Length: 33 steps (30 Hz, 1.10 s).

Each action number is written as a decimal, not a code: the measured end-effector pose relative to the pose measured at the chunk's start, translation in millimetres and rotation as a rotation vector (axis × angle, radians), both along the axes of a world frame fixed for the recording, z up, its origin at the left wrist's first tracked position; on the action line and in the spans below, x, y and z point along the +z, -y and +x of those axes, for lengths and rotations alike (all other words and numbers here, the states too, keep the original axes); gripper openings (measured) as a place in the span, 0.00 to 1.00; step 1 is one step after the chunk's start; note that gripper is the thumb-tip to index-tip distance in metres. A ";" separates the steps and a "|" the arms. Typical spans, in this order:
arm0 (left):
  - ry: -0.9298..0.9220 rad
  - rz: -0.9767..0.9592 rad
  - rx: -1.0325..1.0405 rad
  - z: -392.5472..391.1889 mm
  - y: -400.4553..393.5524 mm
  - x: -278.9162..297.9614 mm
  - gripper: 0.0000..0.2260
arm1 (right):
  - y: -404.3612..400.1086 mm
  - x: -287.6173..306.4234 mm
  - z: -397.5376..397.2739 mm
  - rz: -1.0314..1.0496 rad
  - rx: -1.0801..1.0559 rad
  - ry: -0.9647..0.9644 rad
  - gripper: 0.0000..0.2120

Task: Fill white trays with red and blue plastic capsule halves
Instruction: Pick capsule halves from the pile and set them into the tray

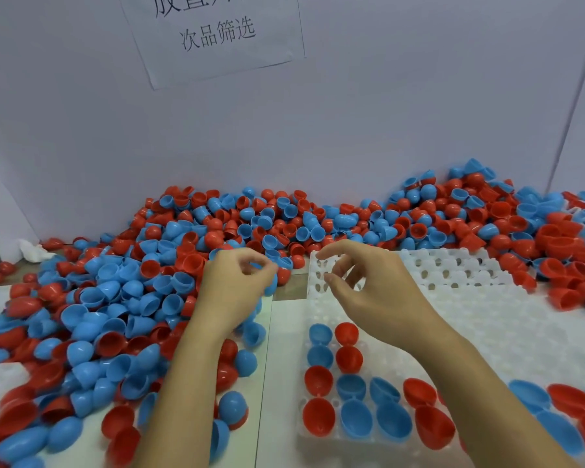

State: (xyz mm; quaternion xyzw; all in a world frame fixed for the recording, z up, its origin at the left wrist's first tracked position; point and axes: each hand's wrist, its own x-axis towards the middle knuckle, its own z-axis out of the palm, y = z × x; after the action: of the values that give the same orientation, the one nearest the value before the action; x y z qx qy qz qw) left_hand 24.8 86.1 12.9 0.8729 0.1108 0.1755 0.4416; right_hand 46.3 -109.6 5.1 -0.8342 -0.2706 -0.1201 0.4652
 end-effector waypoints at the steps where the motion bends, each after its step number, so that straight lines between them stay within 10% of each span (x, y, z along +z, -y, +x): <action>1: -0.089 0.184 -0.029 0.6 -0.6 -1.1 0.03 | 0.8 -0.1 0.5 0.000 -0.006 0.003 0.15; 9: -0.541 0.543 -0.073 -7.9 -7.9 -4.5 0.24 | 1.3 -0.3 0.9 -0.006 0.006 0.010 0.15; 16: -0.435 0.506 -0.118 -1.7 -1.7 -11.2 0.11 | 1.1 1.3 0.0 -0.027 -0.003 -0.016 0.13; 28: 0.065 -0.787 -0.400 -0.9 16.4 8.6 0.10 | -3.0 0.1 0.0 -0.001 0.030 -0.237 0.11; 33: 0.089 -0.988 -0.497 -2.4 19.5 9.8 0.15 | -6.7 8.9 -3.4 0.309 0.001 -0.262 0.07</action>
State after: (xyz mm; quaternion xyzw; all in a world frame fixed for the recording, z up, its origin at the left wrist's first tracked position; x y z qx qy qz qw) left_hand 22.4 66.5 22.7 0.5536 -0.0480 0.0297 0.8308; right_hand 42.9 -102.9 14.1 -0.7611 -0.1865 -0.0505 0.6191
